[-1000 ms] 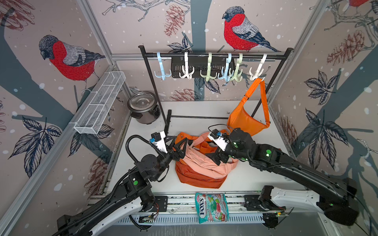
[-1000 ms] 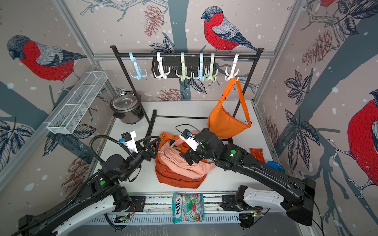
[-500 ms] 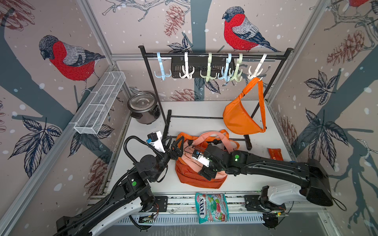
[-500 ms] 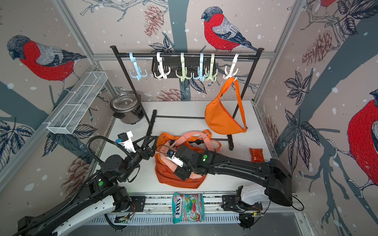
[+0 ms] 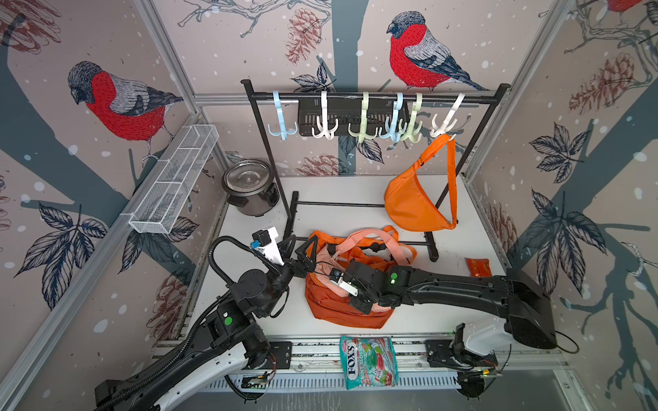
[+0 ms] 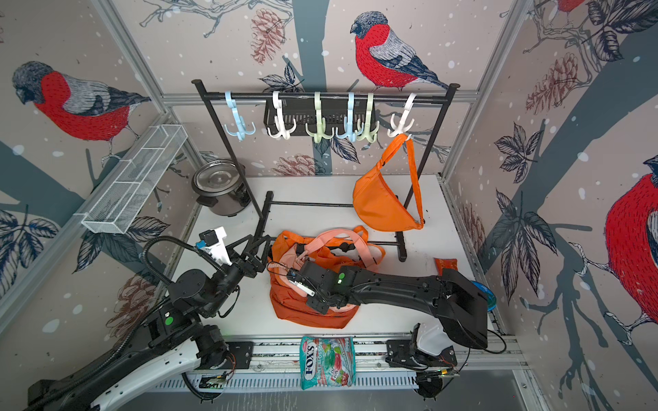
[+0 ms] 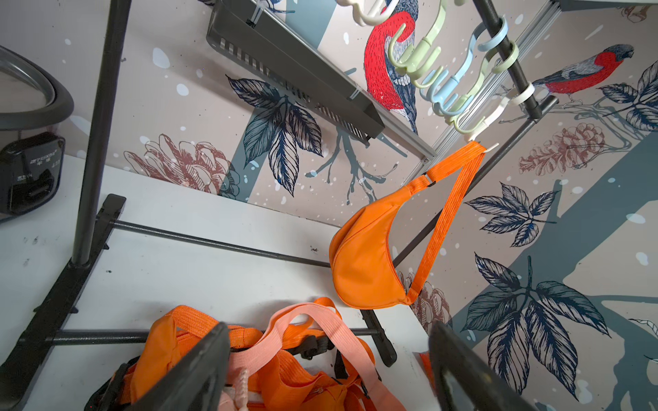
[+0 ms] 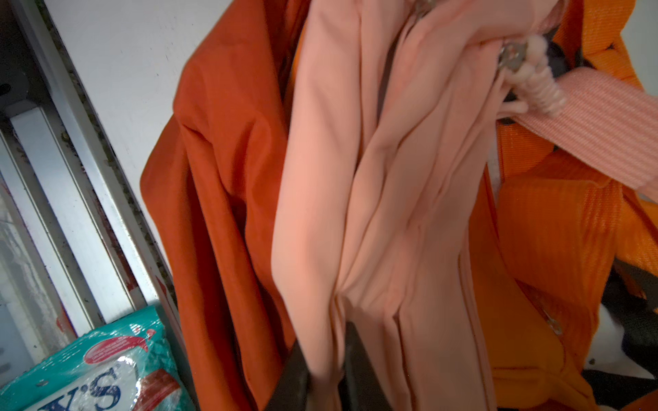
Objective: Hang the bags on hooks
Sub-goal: Pick up the bag from the bag.
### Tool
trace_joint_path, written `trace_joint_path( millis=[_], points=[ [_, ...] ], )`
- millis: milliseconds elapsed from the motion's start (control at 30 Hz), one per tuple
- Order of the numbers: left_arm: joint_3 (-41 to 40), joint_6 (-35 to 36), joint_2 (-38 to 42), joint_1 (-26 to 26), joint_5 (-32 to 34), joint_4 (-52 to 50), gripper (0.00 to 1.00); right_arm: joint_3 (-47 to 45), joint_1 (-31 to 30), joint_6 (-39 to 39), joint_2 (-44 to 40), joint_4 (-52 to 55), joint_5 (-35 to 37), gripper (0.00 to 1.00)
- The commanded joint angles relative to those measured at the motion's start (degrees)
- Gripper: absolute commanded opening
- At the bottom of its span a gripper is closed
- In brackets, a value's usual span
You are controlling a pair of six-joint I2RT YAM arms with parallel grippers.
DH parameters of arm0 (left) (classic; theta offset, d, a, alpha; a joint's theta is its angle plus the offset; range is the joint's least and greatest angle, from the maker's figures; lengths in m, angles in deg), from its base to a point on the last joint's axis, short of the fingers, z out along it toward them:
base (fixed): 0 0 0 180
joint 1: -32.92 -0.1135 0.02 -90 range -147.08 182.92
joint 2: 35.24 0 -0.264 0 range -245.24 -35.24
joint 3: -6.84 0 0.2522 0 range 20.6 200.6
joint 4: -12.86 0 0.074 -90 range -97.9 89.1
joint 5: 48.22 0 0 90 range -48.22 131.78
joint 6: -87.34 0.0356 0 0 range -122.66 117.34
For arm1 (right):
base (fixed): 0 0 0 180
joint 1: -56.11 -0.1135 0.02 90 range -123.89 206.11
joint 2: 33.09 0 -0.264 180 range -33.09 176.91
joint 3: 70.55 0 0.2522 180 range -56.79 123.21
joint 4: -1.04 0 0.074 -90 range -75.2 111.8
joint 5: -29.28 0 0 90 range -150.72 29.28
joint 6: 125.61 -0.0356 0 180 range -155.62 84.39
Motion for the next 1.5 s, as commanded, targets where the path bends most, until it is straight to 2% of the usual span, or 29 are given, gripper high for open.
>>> trace_joint_path(
  millis=[0, 233, 367, 533, 600, 667, 767, 833, 900, 967, 1033, 1233, 1300, 1333, 1400, 1467],
  points=[
    [1.14, 1.04, 0.51, -0.07, 0.62, -0.17, 0.86, 0.2, -0.16, -1.13, -1.83, -0.38, -0.15, 0.06],
    [3.81, 1.75, 0.71, -0.04, -4.45, -0.15, 0.88, -0.98, 2.44, -1.26, -12.04, -3.03, -0.58, 0.07],
    [5.79, 2.53, -0.44, -0.04, -8.07, 0.07, 0.9, -1.89, 4.75, -1.06, -17.95, -4.94, -1.56, 0.17],
    [6.28, 2.99, -2.09, -0.08, -9.37, -0.09, 0.91, -5.05, 6.44, -1.18, -19.83, -6.97, -0.9, 0.19],
    [5.86, 2.66, -2.76, -0.08, -9.93, 0.08, 0.92, -6.04, 6.87, -1.62, -18.91, -7.11, -1.39, 0.15],
    [5.66, 2.31, -3.61, -0.09, -11.28, 0.29, 0.92, -6.05, 7.17, -2.56, -17.81, -6.57, -0.78, 0.05],
    [5.72, 1.55, -5.02, -0.09, -12.9, 0.26, 0.92, -6.68, 7.57, -3.45, -17.74, -7.67, -0.3, 0.04],
    [6.08, 1.41, -5.62, -0.09, -13.66, 0.01, 0.93, -6.57, 7.65, -3.23, -18.16, -8.14, -1.95, 0.23],
    [6.53, 1.48, -5.87, -0.09, -13.84, -0.47, 0.94, -6.76, 7.0, -1.69, -18.36, -8.23, -5.07, 0.57],
    [6.61, 1.43, -5.72, -0.08, -13.34, -0.83, 0.94, -7.21, 5.84, -0.98, -18.09, -8.19, -6.16, 0.66],
    [6.46, 1.32, -5.38, -0.08, -12.94, -1.09, 0.94, -7.28, 5.27, -0.97, -17.41, -7.35, -6.97, 0.67],
    [5.67, 0.61, -4.58, -0.08, -11.86, -1.8, 0.95, -8.3, 4.33, -2.71, -14.43, -4.1, -4.43, 0.63],
    [5.72, 0.67, -4.29, -0.09, -11.32, -1.84, 0.95, -8.84, 4.23, -3.16, -12.33, -4.06, -3.46, 0.58],
    [5.74, 0.61, -4.25, -0.09, -11.1, -1.84, 0.95, -8.99, 4.17, -3.42, -11.83, -4.07, -3.18, 0.52],
    [5.87, 0.48, -4.02, -0.09, -11.09, -1.84, 0.95, -8.78, 4.14, -3.82, -11.2, -4.09, -2.79, 0.34],
    [6.0, 0.39, -3.95, -0.09, -11.36, -1.95, 0.95, -8.25, 4.14, -4.1, -11.54, -4.29, -1.75, 0.06]
  ],
)
